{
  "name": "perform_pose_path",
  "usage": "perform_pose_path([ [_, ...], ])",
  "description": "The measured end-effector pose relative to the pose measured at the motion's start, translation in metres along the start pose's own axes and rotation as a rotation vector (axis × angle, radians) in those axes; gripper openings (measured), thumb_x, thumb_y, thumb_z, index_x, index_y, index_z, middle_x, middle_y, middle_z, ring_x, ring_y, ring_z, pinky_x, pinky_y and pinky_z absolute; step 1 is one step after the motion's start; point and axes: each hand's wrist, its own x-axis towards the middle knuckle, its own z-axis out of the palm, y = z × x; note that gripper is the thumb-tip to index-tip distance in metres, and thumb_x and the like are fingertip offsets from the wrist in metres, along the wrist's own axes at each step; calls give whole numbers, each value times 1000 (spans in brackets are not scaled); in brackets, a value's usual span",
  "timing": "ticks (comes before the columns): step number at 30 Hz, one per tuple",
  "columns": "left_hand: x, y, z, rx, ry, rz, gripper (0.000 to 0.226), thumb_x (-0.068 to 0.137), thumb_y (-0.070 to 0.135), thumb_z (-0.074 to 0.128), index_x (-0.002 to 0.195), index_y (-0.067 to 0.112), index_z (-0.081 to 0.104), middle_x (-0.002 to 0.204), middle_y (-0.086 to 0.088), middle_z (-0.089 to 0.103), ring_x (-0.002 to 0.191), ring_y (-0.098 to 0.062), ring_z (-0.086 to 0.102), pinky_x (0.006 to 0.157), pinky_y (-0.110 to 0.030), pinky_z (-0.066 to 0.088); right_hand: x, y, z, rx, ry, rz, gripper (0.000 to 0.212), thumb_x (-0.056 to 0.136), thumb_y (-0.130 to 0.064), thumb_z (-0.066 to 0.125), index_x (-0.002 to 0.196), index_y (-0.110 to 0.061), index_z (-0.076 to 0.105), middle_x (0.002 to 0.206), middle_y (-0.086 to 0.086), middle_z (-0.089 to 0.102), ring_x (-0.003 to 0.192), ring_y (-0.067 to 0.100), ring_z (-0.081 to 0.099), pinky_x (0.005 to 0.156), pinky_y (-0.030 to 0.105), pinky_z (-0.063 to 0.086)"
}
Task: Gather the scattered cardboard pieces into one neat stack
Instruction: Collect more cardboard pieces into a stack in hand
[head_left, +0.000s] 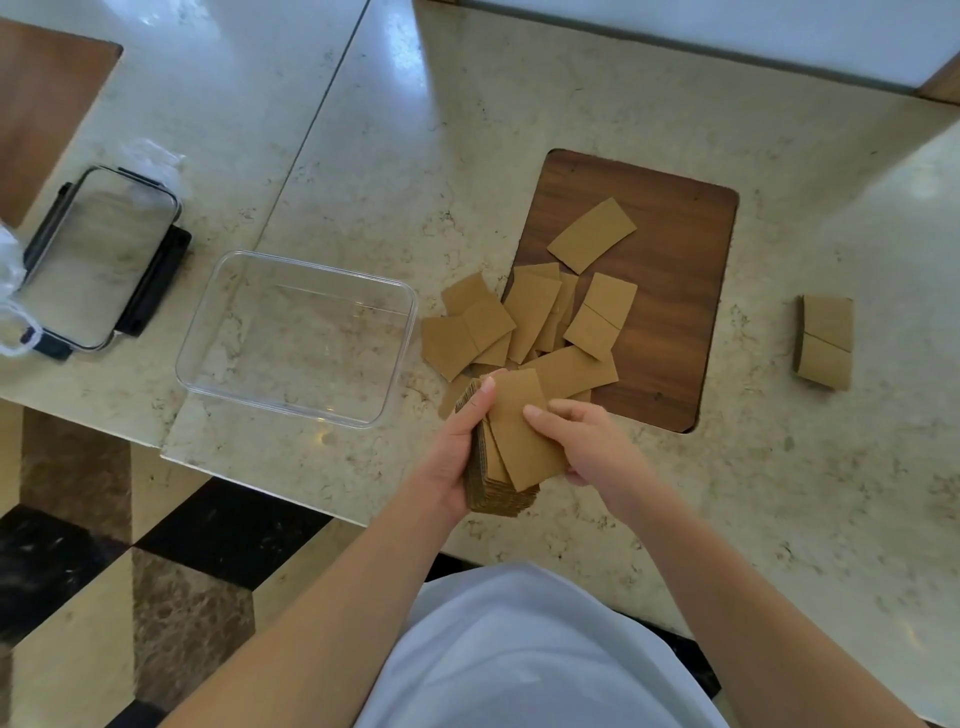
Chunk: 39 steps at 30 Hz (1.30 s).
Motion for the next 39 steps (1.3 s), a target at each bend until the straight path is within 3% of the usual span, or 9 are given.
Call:
perform_pose_path([
  [4,-2,-1,4,-20,32,81,53,72,48,86,118,26,72,117,-19,73,86,-31,72,68,-40,62,2,-1,-12,326,204,-65,9,94,-22,71,88,-16,69,63,1,67,47,9,60,39,19,39],
  [7,0,-1,7,-58,44,148,64,66,34,93,124,23,68,107,-20,71,86,-33,69,74,-43,62,0,-5,-11,602,214,49,8,95,-13,66,98,-5,68,82,12,79,66,16,76,40,20,48],
  [13,0,4,24,220,119,325,58,69,20,94,121,24,70,96,-13,69,77,-23,73,67,-39,62,-10,-1,14,1107,-51,355,13,89,-5,68,100,1,70,77,12,76,54,14,74,33,17,49],
  [19,-1,13,24,571,17,472,58,66,27,94,119,31,69,100,-3,73,91,-21,70,83,-38,62,-19,11,20,1252,-323,487,17,80,-18,71,76,-2,70,49,-1,62,32,4,57,25,16,40],
  [23,3,18,16,523,43,431,53,74,21,91,122,32,69,96,-9,74,86,-26,72,78,-36,61,-20,22,13,932,-416,455,37,80,-44,77,74,-9,70,54,-4,63,37,4,57,28,13,38],
  [28,9,23,5,-4,19,184,56,75,43,86,121,21,63,96,-16,66,80,-28,70,77,-51,62,-5,15,-29,703,-294,338,56,86,-59,70,82,-4,76,67,3,69,45,9,62,32,15,40],
  [31,11,22,0,-186,3,82,48,77,35,85,115,18,62,96,-15,64,80,-28,71,79,-54,61,17,4,-45,210,82,199,38,95,-48,65,92,-12,73,79,6,76,53,12,67,41,22,46],
  [34,9,20,-3,-270,-76,68,67,61,20,97,118,18,62,97,-18,65,86,-31,70,85,-57,60,46,-1,-48,-493,374,-103,30,96,-35,66,123,-25,58,104,1,66,76,14,67,57,27,53],
  [39,3,15,-10,-293,-193,38,61,73,19,90,128,19,64,114,-25,64,99,-36,67,89,-51,59,83,-7,-43,-1268,228,-272,70,89,-28,68,150,-29,33,119,7,49,79,30,63,62,40,57],
])
